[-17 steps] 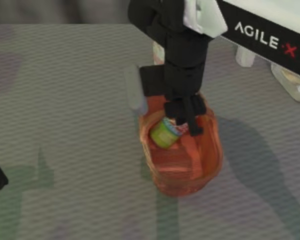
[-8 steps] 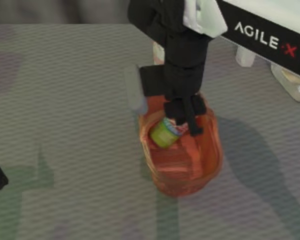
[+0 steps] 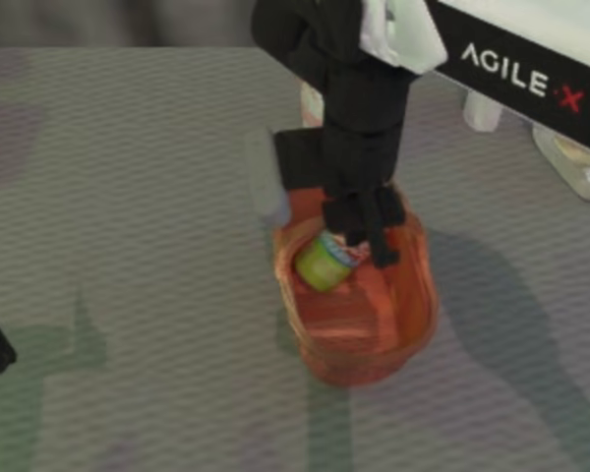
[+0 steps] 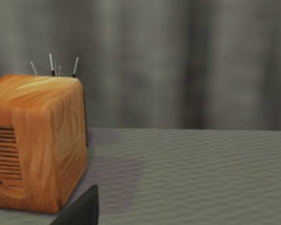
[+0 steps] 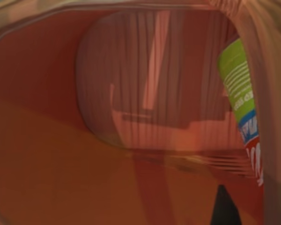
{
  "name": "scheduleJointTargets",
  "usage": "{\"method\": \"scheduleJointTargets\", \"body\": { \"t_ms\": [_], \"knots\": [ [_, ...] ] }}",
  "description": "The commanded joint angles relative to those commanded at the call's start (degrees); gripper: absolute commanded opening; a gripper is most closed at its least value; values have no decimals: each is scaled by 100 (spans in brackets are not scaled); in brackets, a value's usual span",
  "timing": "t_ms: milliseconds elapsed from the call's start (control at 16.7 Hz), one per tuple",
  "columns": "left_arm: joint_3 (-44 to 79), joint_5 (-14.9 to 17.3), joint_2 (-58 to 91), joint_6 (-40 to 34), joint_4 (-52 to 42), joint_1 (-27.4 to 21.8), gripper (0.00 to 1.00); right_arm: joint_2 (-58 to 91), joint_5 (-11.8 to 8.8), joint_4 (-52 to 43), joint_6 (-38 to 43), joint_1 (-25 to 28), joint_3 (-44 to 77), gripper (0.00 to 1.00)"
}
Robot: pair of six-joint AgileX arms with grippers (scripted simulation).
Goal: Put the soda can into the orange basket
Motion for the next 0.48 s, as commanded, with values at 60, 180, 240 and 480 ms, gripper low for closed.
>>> {"method": "scheduleJointTargets", "body": {
  "t_ms": [60,180,240,480],
  "knots": [
    [0,0,0,0,0,0,100,0,0,0,0,0,0,0],
    [0,0,0,0,0,0,100,4,2,-21,-9,-7,25,0],
    [0,0,0,0,0,0,100,3,2,-101,-35,-12,104,0],
    [0,0,0,0,0,0,100,-55,2,-840,-157,-119,751,0]
  ]
}}
